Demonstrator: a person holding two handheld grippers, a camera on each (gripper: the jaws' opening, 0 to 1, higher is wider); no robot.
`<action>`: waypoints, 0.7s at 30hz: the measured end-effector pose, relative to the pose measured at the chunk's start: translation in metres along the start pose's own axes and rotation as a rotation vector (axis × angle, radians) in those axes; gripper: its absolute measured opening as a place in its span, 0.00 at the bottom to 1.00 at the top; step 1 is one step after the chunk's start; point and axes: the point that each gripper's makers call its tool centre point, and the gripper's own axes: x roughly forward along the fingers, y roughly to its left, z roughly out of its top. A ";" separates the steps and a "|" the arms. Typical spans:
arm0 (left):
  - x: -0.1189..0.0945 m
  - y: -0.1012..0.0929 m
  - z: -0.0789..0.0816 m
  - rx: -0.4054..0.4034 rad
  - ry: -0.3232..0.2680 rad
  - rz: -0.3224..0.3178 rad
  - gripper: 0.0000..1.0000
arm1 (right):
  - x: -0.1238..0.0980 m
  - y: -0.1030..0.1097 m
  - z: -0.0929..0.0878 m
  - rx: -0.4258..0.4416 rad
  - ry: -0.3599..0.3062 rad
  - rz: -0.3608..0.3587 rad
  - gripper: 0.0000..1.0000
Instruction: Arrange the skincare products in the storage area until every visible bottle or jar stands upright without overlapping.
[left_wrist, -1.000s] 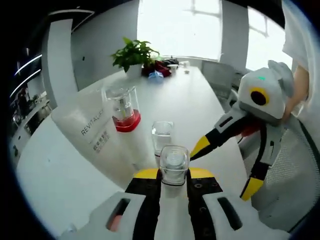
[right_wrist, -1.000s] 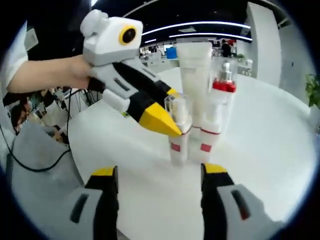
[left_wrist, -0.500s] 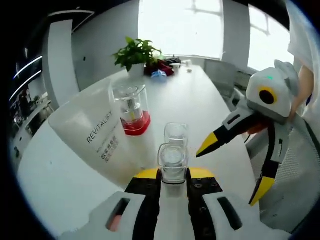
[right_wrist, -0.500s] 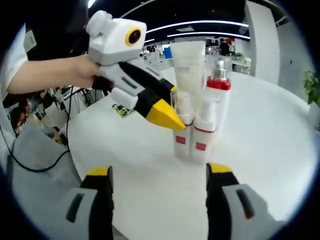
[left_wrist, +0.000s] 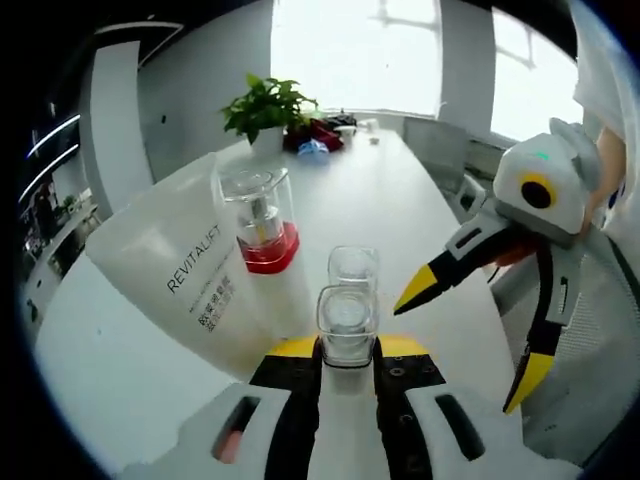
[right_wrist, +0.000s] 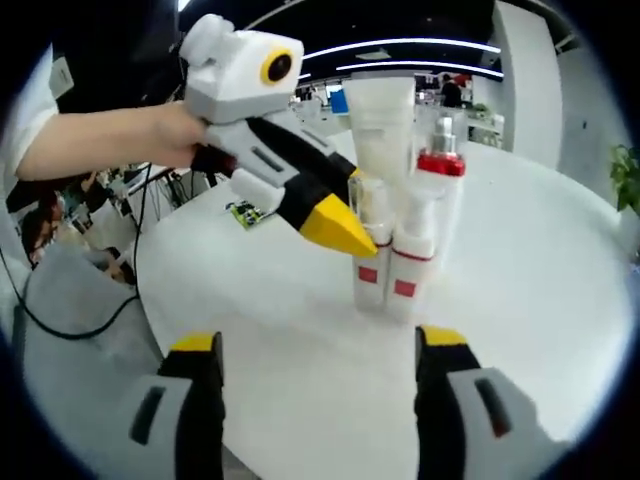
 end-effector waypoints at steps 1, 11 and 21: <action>0.000 0.000 0.000 -0.001 0.000 -0.001 0.17 | 0.000 0.000 0.000 0.001 0.000 0.001 0.80; -0.004 0.001 -0.003 -0.002 0.012 0.007 0.25 | -0.002 0.001 0.005 -0.013 -0.001 0.001 0.83; -0.024 -0.006 -0.005 -0.046 0.012 0.038 0.37 | -0.009 0.003 0.019 -0.044 -0.023 -0.008 0.86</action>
